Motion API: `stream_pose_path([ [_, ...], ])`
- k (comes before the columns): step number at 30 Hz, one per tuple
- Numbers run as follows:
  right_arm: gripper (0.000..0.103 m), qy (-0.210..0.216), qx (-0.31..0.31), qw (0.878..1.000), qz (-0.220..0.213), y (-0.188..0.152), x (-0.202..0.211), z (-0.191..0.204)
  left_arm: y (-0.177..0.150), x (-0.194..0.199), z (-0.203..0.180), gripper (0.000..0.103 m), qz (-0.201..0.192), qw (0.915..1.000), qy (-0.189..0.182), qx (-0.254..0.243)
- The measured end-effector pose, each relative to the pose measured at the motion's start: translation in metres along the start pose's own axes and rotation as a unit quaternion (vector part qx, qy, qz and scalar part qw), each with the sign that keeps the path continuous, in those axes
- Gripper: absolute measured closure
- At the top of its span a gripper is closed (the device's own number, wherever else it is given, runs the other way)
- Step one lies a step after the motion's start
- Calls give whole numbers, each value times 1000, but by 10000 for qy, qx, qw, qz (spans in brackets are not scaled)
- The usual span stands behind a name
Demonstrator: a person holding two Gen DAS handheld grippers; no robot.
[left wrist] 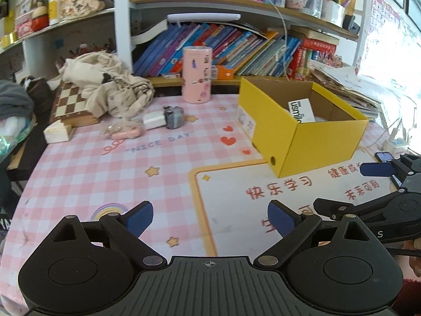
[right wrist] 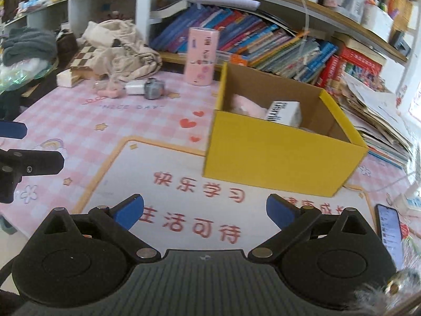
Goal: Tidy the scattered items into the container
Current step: 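Withdraw both tools up and away from the yellow box, then move both tools toward the grey toy car and clear pearl bag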
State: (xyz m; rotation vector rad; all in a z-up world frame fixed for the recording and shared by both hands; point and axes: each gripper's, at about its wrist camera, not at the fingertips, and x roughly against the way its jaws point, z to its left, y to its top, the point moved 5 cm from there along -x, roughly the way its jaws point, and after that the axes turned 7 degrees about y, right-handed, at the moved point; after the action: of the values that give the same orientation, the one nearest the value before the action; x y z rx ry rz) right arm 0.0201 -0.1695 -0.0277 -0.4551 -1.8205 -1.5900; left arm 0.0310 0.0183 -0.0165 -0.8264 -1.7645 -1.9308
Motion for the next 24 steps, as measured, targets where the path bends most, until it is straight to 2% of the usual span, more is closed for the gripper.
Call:
stream_pose_path([
  [12, 2, 347, 592, 9976, 33, 10, -12, 53, -13, 11, 42, 7, -26, 9990, 277, 339],
  [24, 2, 540, 789, 9954, -54, 20, -15, 79, -19, 17, 67, 6, -47, 9978, 392, 526],
])
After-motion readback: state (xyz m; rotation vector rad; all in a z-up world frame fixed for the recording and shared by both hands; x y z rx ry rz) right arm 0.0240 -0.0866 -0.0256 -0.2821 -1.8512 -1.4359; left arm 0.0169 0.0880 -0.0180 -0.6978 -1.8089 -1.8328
